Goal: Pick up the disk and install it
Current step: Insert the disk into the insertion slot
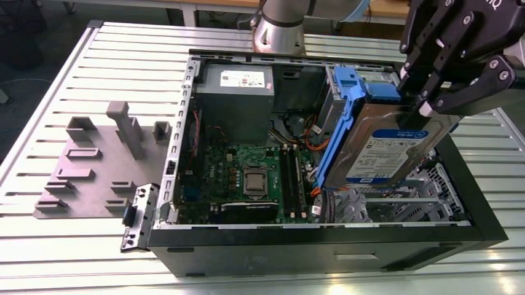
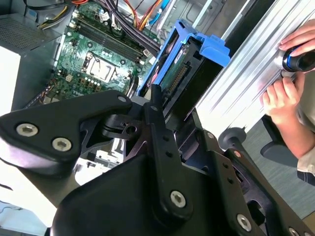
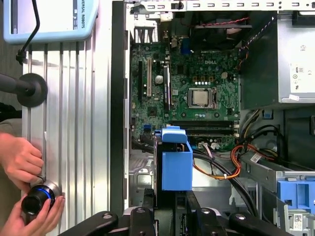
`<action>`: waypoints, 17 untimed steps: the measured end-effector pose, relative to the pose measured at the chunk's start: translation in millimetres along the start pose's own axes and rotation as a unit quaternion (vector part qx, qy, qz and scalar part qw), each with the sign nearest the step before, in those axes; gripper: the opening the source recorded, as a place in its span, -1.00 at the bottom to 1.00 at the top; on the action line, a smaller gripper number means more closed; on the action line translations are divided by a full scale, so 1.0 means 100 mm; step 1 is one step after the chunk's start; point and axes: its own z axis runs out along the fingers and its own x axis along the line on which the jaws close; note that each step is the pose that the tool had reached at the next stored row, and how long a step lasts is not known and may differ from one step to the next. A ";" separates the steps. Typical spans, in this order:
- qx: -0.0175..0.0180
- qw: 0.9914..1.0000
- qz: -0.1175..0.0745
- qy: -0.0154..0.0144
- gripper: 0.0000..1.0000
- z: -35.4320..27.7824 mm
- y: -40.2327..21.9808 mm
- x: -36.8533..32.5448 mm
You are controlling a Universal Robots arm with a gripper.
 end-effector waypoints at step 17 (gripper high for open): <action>0.000 1.000 0.000 0.000 -0.31 0.065 -0.464 -0.005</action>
